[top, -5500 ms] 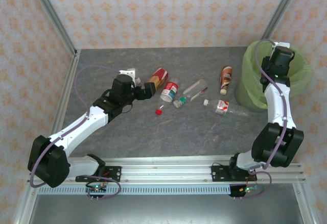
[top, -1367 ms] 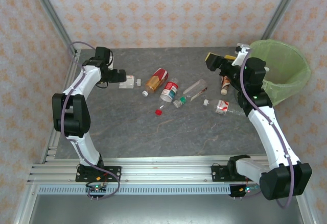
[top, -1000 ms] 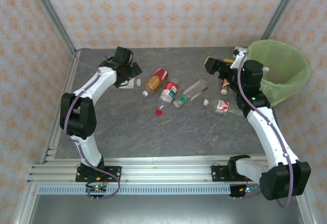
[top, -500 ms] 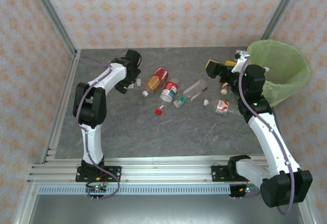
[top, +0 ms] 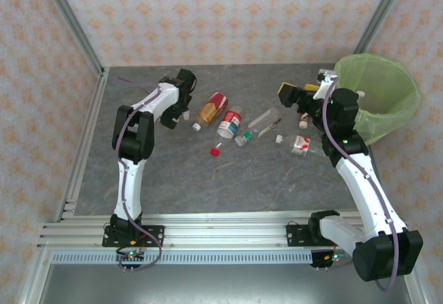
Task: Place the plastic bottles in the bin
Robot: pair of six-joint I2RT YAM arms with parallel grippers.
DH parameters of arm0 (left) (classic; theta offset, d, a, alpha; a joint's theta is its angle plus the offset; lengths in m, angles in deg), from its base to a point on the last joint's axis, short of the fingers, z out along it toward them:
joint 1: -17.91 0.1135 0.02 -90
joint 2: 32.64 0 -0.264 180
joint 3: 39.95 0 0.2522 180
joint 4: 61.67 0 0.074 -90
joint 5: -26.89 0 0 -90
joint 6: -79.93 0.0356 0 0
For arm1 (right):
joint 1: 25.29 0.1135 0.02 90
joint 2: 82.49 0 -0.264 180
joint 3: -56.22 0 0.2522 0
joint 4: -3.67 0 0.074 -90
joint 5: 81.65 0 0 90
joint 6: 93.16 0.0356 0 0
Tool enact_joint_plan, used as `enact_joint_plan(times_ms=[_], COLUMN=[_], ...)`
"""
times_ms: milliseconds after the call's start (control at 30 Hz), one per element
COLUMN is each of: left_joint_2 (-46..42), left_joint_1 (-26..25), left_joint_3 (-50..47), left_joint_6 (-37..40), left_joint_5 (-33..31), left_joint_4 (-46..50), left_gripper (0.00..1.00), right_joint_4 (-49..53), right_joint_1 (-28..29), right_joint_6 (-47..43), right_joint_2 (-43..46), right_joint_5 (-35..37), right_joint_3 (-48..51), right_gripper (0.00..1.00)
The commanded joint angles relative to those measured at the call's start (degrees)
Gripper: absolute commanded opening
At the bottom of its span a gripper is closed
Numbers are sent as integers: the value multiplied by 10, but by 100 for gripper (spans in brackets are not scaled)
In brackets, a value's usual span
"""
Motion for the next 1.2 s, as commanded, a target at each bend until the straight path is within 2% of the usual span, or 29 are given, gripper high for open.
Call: enact_joint_plan(times_ms=[0, 200, 500, 667, 733, 967, 1167], left_joint_2=[20, 29, -29, -65, -82, -174, -230], left_joint_1=[6, 9, 8, 6, 3, -2, -5], left_joint_3=[22, 14, -95, -139, -158, -281, -335], left_joint_6=[-25, -6, 49, 177, 223, 315, 379], left_joint_5=[-13, -20, -55, -43, -49, -42, -18], left_joint_4=[34, 23, -39, -109, -133, -252, -279], left_gripper=[100, 96, 68, 65, 60, 56, 48], right_joint_4=[-14, -17, -31, -57, -77, -126, -110], right_joint_1=[4, 4, 5, 5, 5, 23, 80], right_joint_6=[-9, -1, 6, 35, 45, 63, 15], right_joint_2=[6, 6, 5, 2, 2, 0, -22], right_joint_5=[-3, -6, -6, -15, -24, -64, -57], right_joint_3=[8, 15, 21, 32, 40, 59, 49], right_gripper=[99, 99, 99, 99, 99, 99, 99])
